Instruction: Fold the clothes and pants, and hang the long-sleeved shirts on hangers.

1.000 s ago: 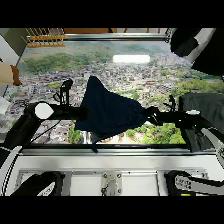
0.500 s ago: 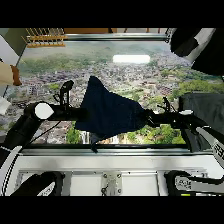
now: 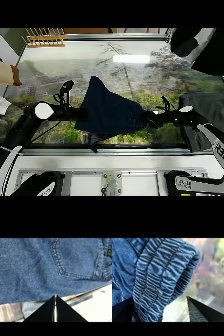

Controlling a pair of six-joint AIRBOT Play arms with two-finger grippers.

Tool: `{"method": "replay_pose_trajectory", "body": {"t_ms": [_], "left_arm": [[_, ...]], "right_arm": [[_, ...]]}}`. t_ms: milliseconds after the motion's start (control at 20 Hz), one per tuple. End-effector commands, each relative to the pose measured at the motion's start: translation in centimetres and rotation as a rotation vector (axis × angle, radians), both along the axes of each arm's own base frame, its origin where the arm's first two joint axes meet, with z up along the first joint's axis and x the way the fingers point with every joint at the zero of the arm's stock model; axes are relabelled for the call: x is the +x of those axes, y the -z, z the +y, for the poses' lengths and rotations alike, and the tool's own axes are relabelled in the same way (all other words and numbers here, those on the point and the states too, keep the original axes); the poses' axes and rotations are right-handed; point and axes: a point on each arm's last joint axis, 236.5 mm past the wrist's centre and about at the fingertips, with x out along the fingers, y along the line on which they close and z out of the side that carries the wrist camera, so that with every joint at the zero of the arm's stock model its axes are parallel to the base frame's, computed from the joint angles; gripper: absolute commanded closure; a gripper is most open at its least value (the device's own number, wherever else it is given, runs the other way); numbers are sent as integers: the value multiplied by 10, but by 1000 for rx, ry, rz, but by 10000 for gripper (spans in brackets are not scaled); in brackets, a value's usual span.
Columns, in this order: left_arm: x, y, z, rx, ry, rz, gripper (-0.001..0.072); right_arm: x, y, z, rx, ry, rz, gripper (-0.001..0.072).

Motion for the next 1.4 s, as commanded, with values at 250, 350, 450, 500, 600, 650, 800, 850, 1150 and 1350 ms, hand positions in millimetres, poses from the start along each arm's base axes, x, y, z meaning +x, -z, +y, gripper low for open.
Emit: {"method": "replay_pose_trajectory", "body": {"t_ms": [250,350,450,500,600,650,800,850,1150,1350], "left_arm": [[2,-1,0,-2,-4,-9,695],[3,-1,0,-3,-5,-12,695],[3,-1,0,-3,-5,-12,695],[3,-1,0,-3,-5,-12,695],[3,-1,0,-3,-5,-12,695],[3,-1,0,-3,-5,-12,695],[3,-1,0,-3,-5,-13,695],[3,-1,0,-3,-6,-13,695],[3,-1,0,-2,-6,-14,696],[3,-1,0,-2,-5,-13,695]], "right_arm": [[-1,-1,31,21,-4,23,-2],[4,2,46,27,9,11,-2],[7,3,59,48,26,16,-3],[8,3,63,59,36,18,-2],[10,4,68,67,48,19,-2],[12,4,69,67,52,15,-2],[11,4,74,64,47,8,265],[11,4,76,63,32,-3,425],[15,-7,81,62,-3,-52,671],[80,-84,56,102,89,-216,672]]}}
